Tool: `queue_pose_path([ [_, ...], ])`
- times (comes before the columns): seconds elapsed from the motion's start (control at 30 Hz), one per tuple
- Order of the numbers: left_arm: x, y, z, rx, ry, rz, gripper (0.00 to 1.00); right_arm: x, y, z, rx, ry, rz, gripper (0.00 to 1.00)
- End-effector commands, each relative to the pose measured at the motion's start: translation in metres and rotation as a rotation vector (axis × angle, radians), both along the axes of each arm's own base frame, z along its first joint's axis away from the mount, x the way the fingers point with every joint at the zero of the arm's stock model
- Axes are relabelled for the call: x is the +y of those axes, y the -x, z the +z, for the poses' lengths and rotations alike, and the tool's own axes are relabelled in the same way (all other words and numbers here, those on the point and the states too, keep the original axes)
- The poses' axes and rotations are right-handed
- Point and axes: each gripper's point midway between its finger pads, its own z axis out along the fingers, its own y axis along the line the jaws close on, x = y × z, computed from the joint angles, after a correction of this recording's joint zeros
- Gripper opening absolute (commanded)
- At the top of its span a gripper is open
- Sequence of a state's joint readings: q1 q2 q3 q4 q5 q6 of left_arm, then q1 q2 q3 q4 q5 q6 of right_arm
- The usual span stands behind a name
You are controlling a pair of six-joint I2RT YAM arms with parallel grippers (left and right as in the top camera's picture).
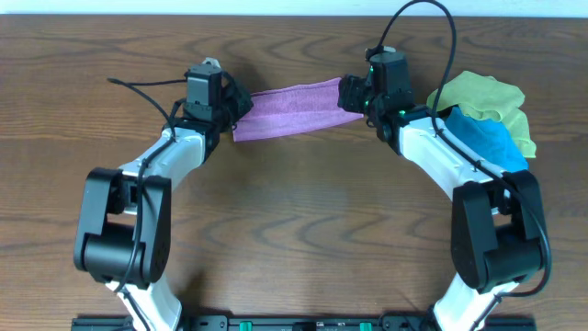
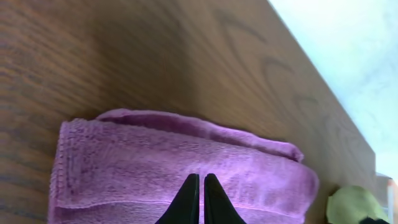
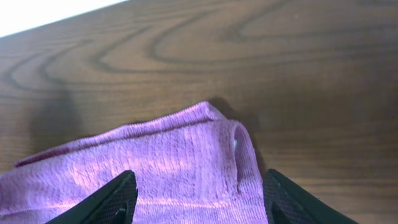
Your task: Fold the cloth
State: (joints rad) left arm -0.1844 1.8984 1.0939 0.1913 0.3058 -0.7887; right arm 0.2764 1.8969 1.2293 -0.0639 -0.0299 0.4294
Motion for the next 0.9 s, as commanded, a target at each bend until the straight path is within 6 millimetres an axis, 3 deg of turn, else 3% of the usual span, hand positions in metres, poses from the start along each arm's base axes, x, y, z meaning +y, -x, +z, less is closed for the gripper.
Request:
queue_pose_path([
  [0.0, 0.003, -0.006, -0.007, -0.002, -0.024, 0.015, 0.06, 0.002, 0.006, 0.002, 0.02, -0.006, 0.0, 0.66],
  [0.2, 0.006, -0.01, -0.005, -0.025, -0.051, 0.023, 0.06, -0.006, 0.017, -0.011, 0.091, 0.013, -0.009, 0.68],
  [0.67, -0.002, 0.0, -0.03, 0.042, -0.064, -0.009, 0.06, -0.027, 0.009, -0.014, 0.103, -0.027, -0.093, 0.65],
  [0.87, 0.001, 0.007, -0.039, 0.07, -0.111, -0.034, 0.06, -0.02, 0.004, -0.024, 0.11, -0.09, -0.083, 0.63],
])
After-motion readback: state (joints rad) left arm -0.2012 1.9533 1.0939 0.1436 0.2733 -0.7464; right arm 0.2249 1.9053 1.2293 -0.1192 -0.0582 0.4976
